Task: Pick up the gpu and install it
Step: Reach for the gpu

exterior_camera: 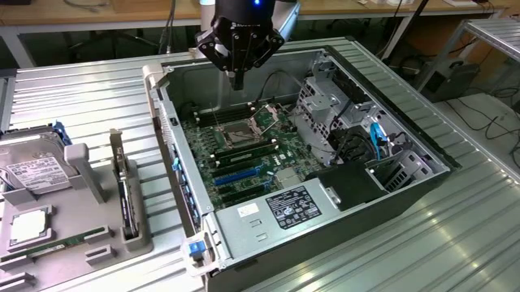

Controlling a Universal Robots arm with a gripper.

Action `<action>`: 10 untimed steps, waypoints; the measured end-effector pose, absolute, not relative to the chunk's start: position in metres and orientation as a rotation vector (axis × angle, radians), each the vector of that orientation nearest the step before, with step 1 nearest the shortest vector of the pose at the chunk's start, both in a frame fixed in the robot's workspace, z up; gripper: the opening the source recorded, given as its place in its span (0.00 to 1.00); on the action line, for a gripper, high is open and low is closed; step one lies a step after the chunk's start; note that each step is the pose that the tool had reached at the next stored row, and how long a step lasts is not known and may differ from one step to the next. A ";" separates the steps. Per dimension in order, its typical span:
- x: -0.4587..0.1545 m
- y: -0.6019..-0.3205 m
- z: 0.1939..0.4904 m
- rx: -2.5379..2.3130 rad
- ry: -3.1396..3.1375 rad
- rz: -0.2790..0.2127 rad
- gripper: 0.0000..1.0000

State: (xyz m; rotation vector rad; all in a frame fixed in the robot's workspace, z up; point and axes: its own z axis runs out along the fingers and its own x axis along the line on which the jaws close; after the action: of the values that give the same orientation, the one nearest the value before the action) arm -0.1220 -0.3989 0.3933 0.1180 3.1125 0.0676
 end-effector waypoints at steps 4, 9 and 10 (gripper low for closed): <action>-0.122 -0.399 0.393 0.118 3.113 0.068 0.11; -0.135 -0.405 0.393 0.118 3.112 0.067 0.11; -0.140 -0.408 0.393 0.118 3.112 0.067 0.11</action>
State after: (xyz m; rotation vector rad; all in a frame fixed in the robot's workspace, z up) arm -0.1397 -0.4077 0.3933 0.1180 3.1119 0.0672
